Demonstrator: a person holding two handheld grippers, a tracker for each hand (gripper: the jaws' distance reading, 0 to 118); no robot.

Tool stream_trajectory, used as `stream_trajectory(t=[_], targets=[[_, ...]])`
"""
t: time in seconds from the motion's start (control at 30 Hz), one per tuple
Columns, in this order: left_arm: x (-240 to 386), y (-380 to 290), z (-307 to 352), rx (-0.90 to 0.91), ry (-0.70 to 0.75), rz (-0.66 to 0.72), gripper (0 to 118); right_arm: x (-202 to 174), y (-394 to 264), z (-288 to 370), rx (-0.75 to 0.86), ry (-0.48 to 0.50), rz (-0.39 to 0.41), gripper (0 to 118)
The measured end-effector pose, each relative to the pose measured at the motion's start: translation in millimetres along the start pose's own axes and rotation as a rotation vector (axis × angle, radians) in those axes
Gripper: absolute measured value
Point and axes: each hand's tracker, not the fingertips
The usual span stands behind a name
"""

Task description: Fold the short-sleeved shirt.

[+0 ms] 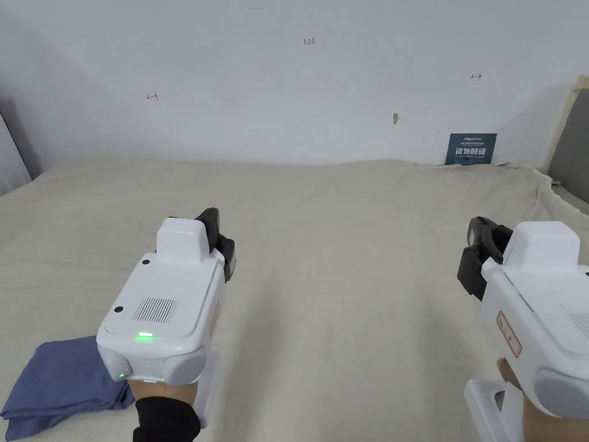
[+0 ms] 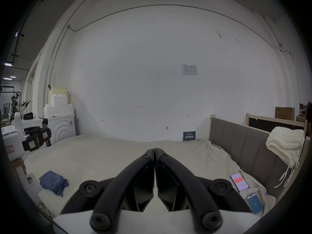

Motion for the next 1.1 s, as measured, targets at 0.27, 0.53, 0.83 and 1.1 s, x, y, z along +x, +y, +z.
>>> stream_trajectory(t=[0.27, 0.53, 0.83, 1.1], targets=[[-2.3, -0.2, 0.0, -0.002, 0.001, 0.004, 0, -0.1, 1.2, 0.3, 0.003, 0.002, -0.001, 0], [-3.4, 0.1, 0.5, -0.002, -0.003, 0.001, 0, -0.6, 2.7, 1.7, 0.004, 0.003, 0.001, 0], [-3.2, -0.3, 0.5, -0.001, -0.003, -0.001, 0, -0.6, 2.7, 1.5, 0.003, 0.006, 0.001, 0], [-3.2, 0.9, 1.0, 0.000, -0.007, -0.001, 0, -0.6, 3.1, 2.1, 0.004, 0.003, 0.001, 0]])
